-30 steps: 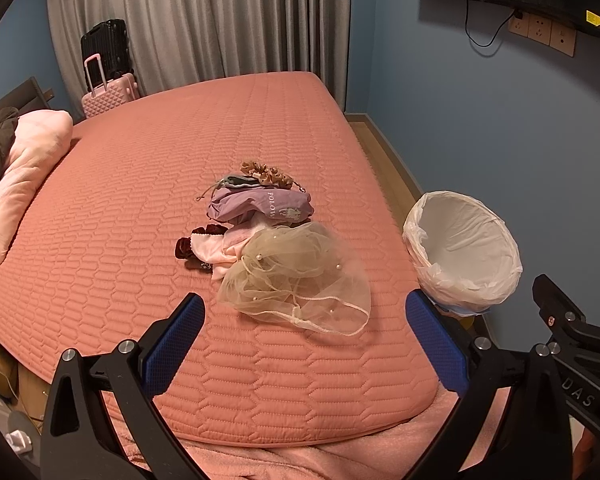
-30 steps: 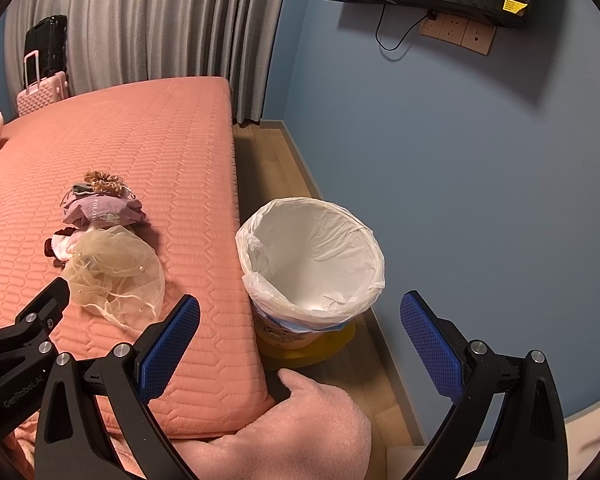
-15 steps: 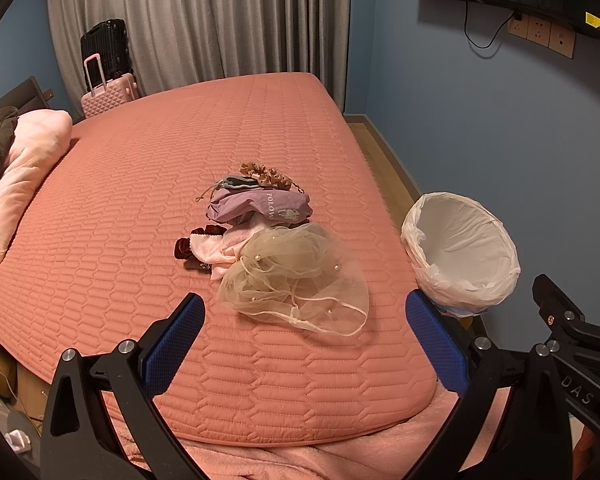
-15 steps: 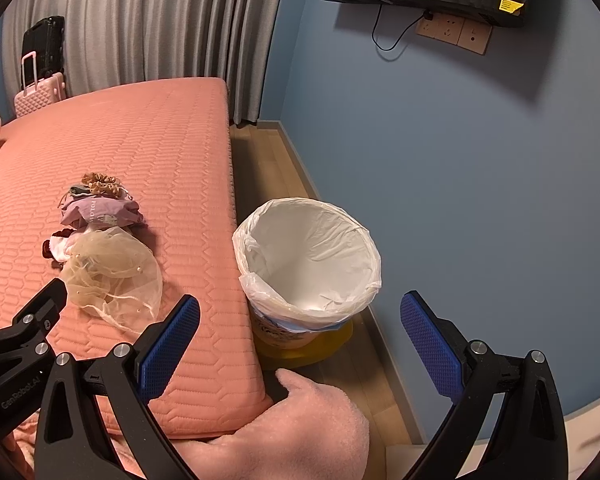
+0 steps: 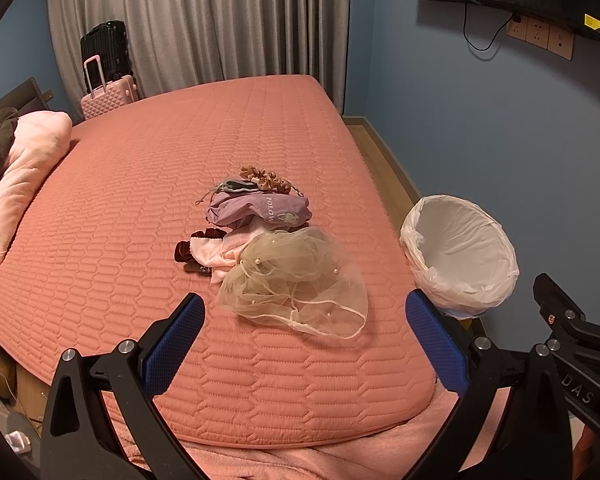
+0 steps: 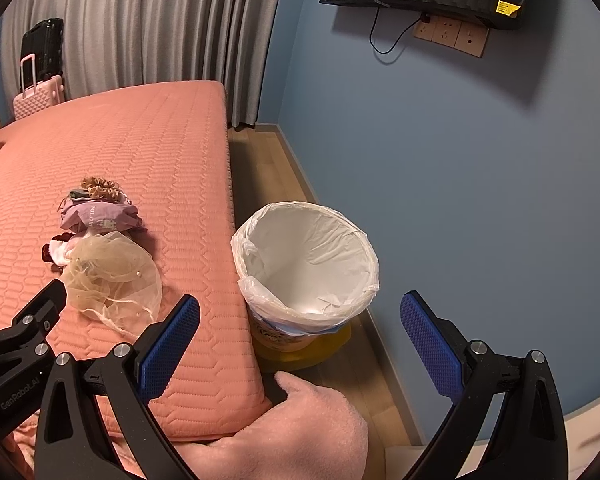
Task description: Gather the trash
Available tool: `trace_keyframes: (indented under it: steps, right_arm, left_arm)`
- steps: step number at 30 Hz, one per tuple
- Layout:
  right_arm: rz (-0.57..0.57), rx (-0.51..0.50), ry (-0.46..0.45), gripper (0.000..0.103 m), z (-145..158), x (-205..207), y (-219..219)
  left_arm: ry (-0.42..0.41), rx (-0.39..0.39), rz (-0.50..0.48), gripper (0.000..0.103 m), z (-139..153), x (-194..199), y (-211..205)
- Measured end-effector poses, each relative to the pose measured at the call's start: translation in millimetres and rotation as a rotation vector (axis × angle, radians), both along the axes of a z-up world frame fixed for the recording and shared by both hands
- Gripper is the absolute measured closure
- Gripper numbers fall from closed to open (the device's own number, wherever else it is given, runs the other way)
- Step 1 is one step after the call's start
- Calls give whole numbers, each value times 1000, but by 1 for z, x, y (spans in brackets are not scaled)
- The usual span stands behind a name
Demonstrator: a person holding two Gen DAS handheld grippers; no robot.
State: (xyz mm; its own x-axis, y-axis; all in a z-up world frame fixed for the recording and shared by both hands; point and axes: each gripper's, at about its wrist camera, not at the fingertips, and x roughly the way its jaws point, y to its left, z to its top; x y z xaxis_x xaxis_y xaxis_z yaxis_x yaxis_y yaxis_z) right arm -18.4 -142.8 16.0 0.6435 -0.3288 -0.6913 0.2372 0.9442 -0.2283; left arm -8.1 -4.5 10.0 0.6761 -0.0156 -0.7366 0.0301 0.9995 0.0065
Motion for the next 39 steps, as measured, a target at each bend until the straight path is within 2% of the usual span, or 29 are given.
trace_keyframes:
  steps: [39]
  right_arm:
    - [-5,-4,-17,6,7,2,0]
  left_arm:
    - [-12,-26,-20,7,4,3,6]
